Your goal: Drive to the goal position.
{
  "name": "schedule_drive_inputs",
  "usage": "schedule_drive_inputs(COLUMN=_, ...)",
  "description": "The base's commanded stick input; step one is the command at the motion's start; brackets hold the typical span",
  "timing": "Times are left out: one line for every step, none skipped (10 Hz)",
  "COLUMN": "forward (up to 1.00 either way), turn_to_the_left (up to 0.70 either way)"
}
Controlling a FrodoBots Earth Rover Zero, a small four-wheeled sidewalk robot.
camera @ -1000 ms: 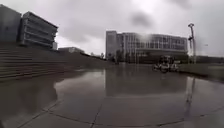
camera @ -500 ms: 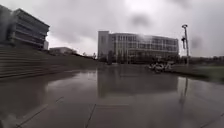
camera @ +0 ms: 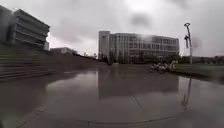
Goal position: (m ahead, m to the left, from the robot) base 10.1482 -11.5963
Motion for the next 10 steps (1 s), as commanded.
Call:
schedule_drive_inputs(forward=0.70, turn_to_the_left=0.00)
schedule_drive_inputs(forward=0.70, turn_to_the_left=0.00)
schedule_drive_inputs(forward=0.70, turn_to_the_left=0.00)
schedule_drive_inputs(forward=0.70, turn_to_the_left=0.00)
schedule_drive_inputs(forward=0.70, turn_to_the_left=0.00)
schedule_drive_inputs(forward=0.70, turn_to_the_left=0.00)
schedule_drive_inputs(forward=0.70, turn_to_the_left=0.00)
schedule_drive_inputs(forward=0.70, turn_to_the_left=0.00)
schedule_drive_inputs(forward=0.70, turn_to_the_left=0.00)
schedule_drive_inputs(forward=0.70, turn_to_the_left=0.00)
